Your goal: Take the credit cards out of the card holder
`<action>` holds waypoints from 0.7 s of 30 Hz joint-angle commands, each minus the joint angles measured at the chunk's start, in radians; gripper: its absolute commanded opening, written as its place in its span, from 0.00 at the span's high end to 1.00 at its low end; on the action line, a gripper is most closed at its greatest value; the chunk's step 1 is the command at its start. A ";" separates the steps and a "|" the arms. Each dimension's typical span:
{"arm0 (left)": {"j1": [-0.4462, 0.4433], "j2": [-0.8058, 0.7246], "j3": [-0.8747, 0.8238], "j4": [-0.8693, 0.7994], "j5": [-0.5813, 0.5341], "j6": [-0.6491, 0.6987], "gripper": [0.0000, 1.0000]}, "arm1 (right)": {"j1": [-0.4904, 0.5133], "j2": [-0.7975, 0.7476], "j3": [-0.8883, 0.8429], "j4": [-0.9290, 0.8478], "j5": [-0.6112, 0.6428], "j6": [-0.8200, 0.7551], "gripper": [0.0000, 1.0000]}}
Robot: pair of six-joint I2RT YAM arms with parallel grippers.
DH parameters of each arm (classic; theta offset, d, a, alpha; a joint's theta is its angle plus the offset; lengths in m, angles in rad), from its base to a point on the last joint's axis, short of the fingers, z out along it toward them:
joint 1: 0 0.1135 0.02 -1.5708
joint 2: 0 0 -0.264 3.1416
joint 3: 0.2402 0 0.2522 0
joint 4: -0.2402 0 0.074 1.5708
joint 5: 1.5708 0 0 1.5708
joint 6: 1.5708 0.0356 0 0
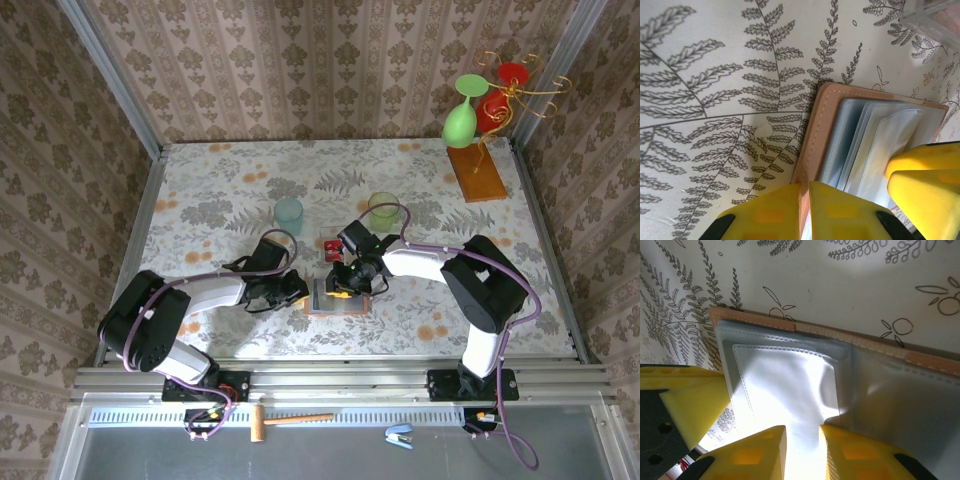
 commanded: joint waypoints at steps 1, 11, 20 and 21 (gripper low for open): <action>0.005 0.013 -0.007 -0.025 0.002 0.023 0.87 | -0.006 -0.024 -0.019 0.002 0.045 0.014 0.76; 0.005 0.012 -0.004 -0.026 0.002 0.023 0.87 | -0.023 -0.045 -0.064 0.067 0.048 0.050 0.76; 0.005 -0.006 0.000 -0.042 -0.004 0.024 0.87 | -0.033 -0.065 -0.098 0.097 0.048 0.066 0.76; 0.006 -0.011 0.005 -0.048 -0.006 0.025 0.87 | -0.035 -0.068 -0.101 0.102 0.047 0.067 0.76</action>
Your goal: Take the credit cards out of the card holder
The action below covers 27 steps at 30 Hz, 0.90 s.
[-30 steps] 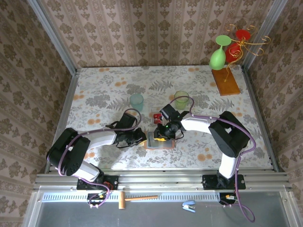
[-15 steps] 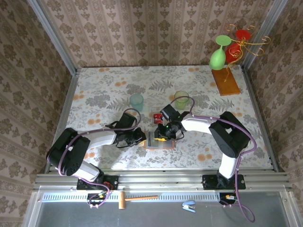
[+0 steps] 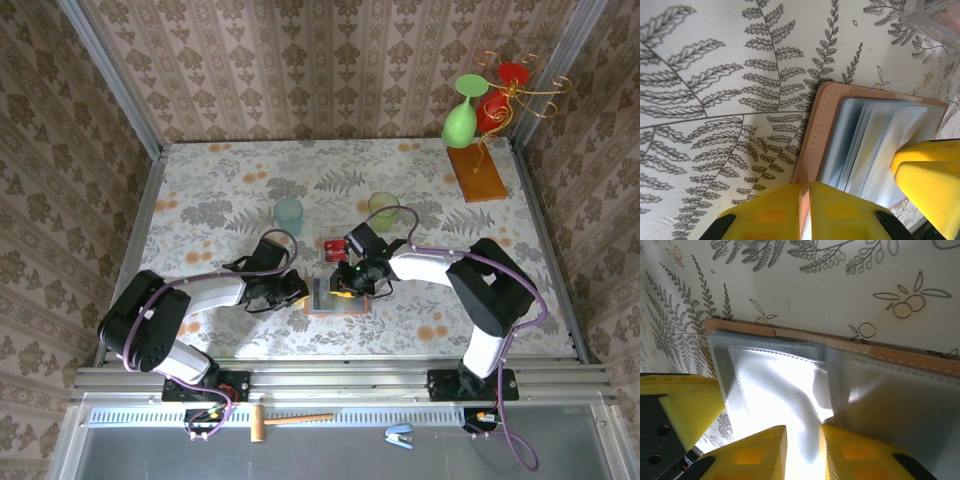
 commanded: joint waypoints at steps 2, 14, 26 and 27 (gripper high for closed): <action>0.005 -0.028 0.017 -0.065 -0.011 0.029 0.87 | -0.010 -0.029 -0.025 0.017 0.030 0.020 0.76; 0.000 -0.136 0.096 -0.118 -0.027 0.028 0.82 | -0.013 -0.034 -0.058 0.064 0.014 0.038 0.76; -0.042 -0.051 0.095 0.016 0.024 -0.032 0.71 | -0.024 -0.044 -0.103 0.139 -0.014 0.068 0.76; -0.044 -0.045 0.092 0.024 0.026 -0.034 0.70 | -0.026 -0.043 -0.107 0.143 -0.016 0.070 0.76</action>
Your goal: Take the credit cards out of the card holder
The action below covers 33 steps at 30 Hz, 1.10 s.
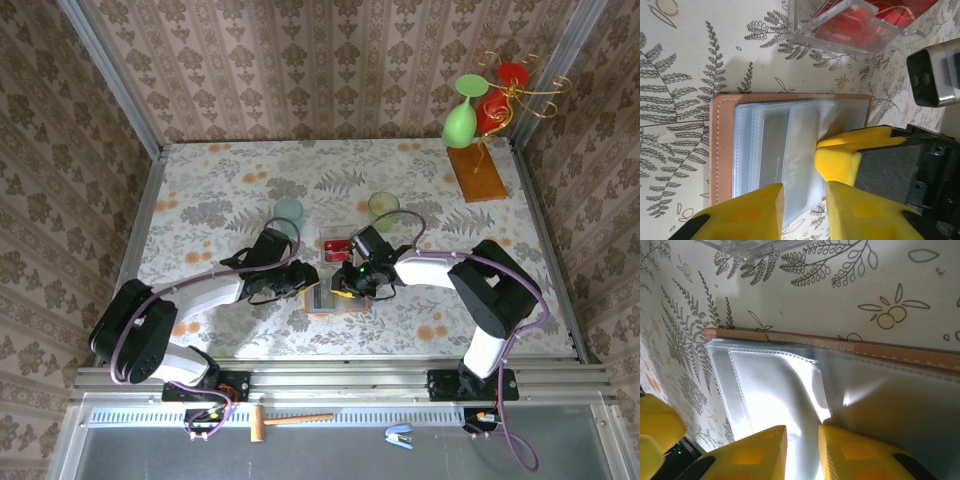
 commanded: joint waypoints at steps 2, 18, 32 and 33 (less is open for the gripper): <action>-0.012 0.031 0.015 0.045 0.026 -0.016 0.69 | -0.012 -0.024 -0.031 0.015 0.000 0.025 0.76; -0.022 0.106 -0.014 0.113 0.045 -0.047 0.67 | -0.044 -0.026 -0.140 0.211 -0.075 0.124 0.76; -0.022 0.131 0.001 0.117 0.057 -0.049 0.67 | -0.059 -0.006 -0.174 0.307 -0.118 0.171 0.76; -0.023 0.135 0.003 0.117 0.060 -0.049 0.67 | -0.060 -0.006 -0.175 0.310 -0.119 0.172 0.76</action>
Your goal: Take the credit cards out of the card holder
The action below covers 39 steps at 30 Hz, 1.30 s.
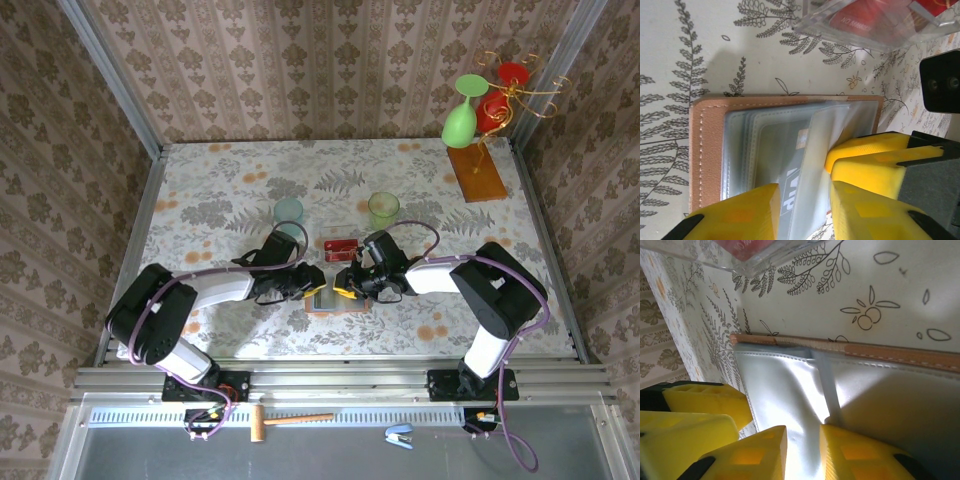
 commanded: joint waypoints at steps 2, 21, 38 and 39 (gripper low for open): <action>-0.007 0.019 0.006 0.011 0.019 -0.010 0.67 | -0.008 0.018 -0.021 0.014 -0.012 0.021 0.76; -0.017 0.049 0.028 0.066 0.062 -0.030 0.77 | -0.010 0.004 -0.023 0.017 -0.017 0.026 0.75; -0.025 0.047 0.098 0.011 0.079 -0.004 0.72 | -0.057 -0.155 0.022 -0.191 0.034 -0.056 0.70; -0.027 0.049 0.105 0.007 0.080 -0.002 0.72 | -0.063 -0.166 0.024 -0.208 0.040 -0.064 0.70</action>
